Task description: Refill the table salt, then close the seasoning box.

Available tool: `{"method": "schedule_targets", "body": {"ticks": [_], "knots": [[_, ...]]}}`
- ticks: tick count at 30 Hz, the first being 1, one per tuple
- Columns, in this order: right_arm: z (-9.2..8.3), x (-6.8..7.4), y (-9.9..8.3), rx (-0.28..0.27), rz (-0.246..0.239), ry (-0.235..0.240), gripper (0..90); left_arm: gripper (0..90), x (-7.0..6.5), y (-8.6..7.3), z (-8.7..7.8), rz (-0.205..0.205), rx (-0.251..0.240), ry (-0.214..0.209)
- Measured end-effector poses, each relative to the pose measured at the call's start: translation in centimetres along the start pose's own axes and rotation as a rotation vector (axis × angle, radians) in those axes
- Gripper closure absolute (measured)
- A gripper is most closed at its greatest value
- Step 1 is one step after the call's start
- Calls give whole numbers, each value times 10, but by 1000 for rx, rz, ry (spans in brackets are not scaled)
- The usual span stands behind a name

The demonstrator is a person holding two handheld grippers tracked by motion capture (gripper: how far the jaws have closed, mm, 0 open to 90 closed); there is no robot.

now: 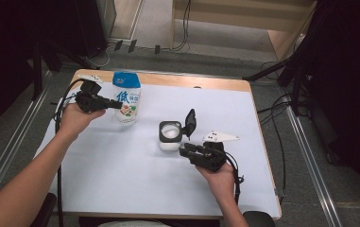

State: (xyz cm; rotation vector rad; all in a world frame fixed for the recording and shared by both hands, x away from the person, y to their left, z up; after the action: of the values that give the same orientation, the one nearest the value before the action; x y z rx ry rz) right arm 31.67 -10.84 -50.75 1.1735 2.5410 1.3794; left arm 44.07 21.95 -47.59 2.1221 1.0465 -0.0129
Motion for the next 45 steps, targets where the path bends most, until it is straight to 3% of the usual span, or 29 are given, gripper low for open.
{"method": "schedule_targets", "body": {"ticks": [10,17,25,29,37,45], "knots": [[-11,-20,1,-15,50,-31,671,897,5,-8,7,-6,-17,-2],[-13,-31,5,-24,71,-53,675,882,5,-14,5,14,20,18],[-16,-44,15,-41,88,-69,690,849,8,-20,3,10,40,6],[-19,-52,21,-57,109,-68,698,840,9,-24,3,-9,18,-13],[-17,-59,32,-59,104,-83,710,806,10,-31,1,-4,10,8],[-14,-63,42,-66,108,-75,732,760,10,-32,2,-21,6,-4]]}}
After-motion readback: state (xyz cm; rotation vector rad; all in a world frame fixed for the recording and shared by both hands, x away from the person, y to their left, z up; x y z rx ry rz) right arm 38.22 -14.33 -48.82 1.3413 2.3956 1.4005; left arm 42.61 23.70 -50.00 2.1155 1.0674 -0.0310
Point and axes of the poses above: each handheld gripper's, and its own axes: z roughly forward along the jaws, y roughly out of its top, x roughly to its left, the point moved 6 cm from there along z, roughly forward along the jaws, and after that the axes turned 8 degrees about x, right-handed, at the moved point
